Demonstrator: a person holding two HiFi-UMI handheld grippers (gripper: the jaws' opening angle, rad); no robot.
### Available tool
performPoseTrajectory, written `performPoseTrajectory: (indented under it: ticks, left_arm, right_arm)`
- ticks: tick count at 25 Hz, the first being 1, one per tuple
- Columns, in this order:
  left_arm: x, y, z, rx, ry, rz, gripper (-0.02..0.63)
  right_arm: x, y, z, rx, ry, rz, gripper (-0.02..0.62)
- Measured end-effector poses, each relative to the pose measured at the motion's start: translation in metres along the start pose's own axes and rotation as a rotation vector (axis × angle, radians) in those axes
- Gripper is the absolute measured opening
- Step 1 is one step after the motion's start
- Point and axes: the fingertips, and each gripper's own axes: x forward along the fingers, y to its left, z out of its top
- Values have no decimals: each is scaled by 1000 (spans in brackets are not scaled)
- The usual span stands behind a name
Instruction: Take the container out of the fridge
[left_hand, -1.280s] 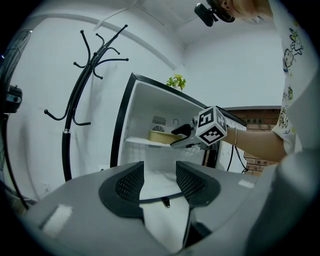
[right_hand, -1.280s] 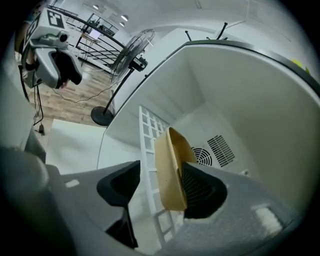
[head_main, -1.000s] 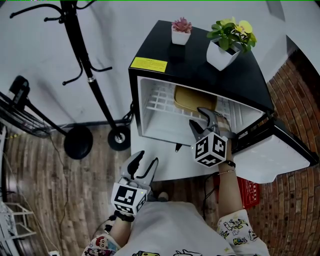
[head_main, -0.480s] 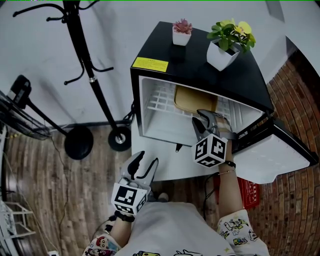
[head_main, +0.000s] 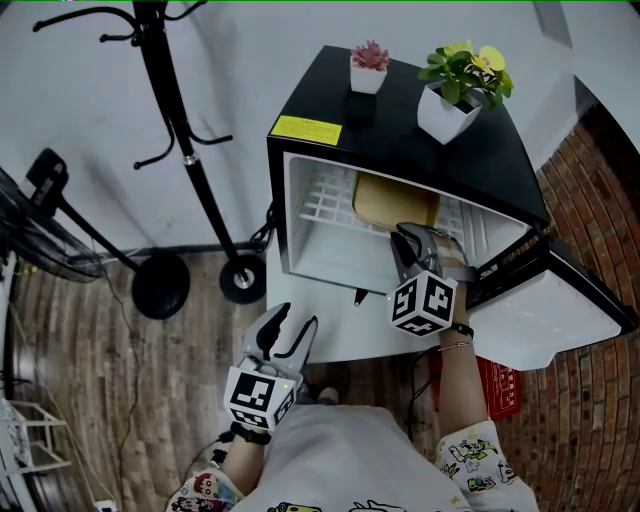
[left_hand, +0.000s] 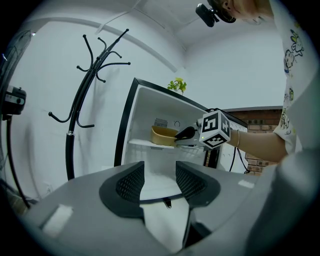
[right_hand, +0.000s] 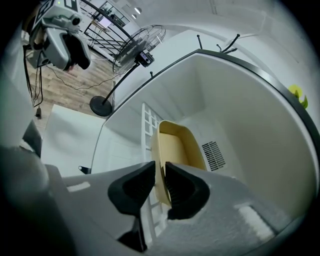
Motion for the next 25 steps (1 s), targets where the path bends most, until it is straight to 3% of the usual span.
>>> performPoseTrajectory:
  ticks: [7,25]
  left_arm:
    - [-1,-1,0,1,-4,-2,192]
    - [-12,-1,3,13,-11,12,192]
  right_arm:
    - [-1,0,-2,-37,12,-10,17]
    - [-16,8,2,-46,11,15,11]
